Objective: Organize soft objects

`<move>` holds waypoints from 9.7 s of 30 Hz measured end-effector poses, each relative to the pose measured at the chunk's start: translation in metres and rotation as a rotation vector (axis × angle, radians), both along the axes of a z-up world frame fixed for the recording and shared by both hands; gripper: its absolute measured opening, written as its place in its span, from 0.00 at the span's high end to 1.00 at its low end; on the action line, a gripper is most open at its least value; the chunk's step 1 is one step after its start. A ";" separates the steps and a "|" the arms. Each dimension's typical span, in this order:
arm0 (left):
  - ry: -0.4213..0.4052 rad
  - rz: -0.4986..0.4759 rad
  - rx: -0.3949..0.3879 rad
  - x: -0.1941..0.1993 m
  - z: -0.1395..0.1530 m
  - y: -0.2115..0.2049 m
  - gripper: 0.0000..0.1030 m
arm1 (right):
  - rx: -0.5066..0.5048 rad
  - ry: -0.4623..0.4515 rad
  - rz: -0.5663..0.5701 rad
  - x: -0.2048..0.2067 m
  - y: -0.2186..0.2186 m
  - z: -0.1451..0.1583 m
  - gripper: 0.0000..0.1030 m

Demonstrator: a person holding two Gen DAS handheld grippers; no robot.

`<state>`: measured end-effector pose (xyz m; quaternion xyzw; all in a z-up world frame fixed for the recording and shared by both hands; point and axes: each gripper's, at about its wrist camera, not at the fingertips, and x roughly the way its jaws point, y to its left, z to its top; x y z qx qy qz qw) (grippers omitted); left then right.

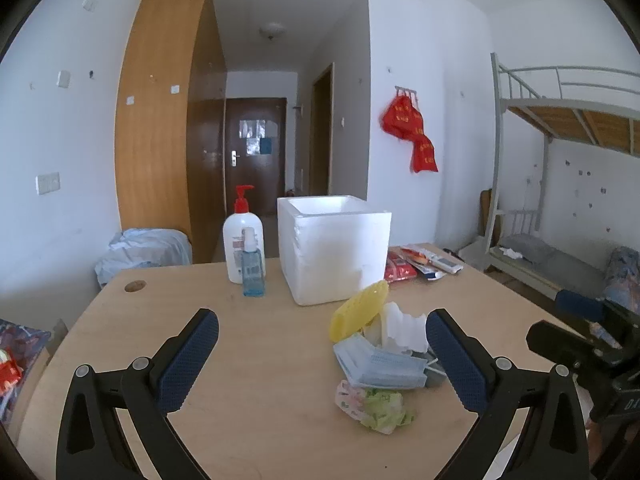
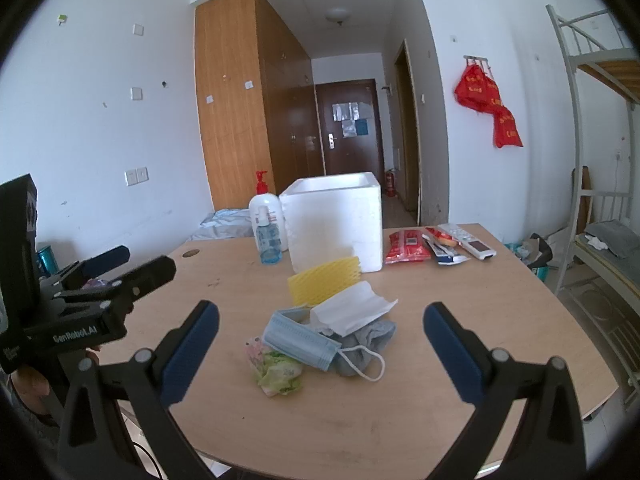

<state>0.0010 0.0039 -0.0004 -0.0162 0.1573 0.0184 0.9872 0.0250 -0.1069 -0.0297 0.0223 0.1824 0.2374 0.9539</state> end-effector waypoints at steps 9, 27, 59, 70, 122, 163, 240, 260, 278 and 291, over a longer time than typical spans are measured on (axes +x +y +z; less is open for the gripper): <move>0.002 -0.002 -0.001 0.001 -0.001 0.000 0.00 | 0.000 0.000 0.000 0.000 0.000 0.000 0.00; 0.105 -0.037 -0.022 0.039 -0.014 0.008 0.00 | -0.027 0.083 0.012 0.040 0.001 -0.014 0.00; 0.414 -0.294 -0.091 0.134 -0.085 -0.010 0.22 | -0.028 0.396 0.115 0.158 0.004 -0.055 0.00; 0.466 -0.315 -0.105 0.140 -0.098 -0.013 0.52 | -0.057 0.482 0.127 0.182 0.017 -0.068 0.00; 0.350 -0.320 -0.071 0.093 -0.075 0.011 0.86 | -0.256 0.594 0.057 0.210 0.074 -0.091 0.40; 0.104 -0.167 -0.049 0.037 -0.002 0.032 0.86 | 0.040 0.224 0.082 0.097 0.012 0.022 0.93; 0.105 -0.140 -0.042 0.265 0.084 0.040 0.86 | 0.037 0.058 0.115 0.246 0.060 0.102 0.93; 0.186 -0.191 -0.015 0.309 0.061 0.032 0.86 | 0.059 0.099 0.101 0.268 0.057 0.092 0.93; 0.167 -0.108 -0.040 0.310 0.064 0.045 0.13 | 0.069 0.087 0.099 0.268 0.054 0.093 0.93; 0.091 -0.008 -0.029 0.263 0.083 0.064 0.11 | 0.057 0.106 0.136 0.271 0.065 0.088 0.93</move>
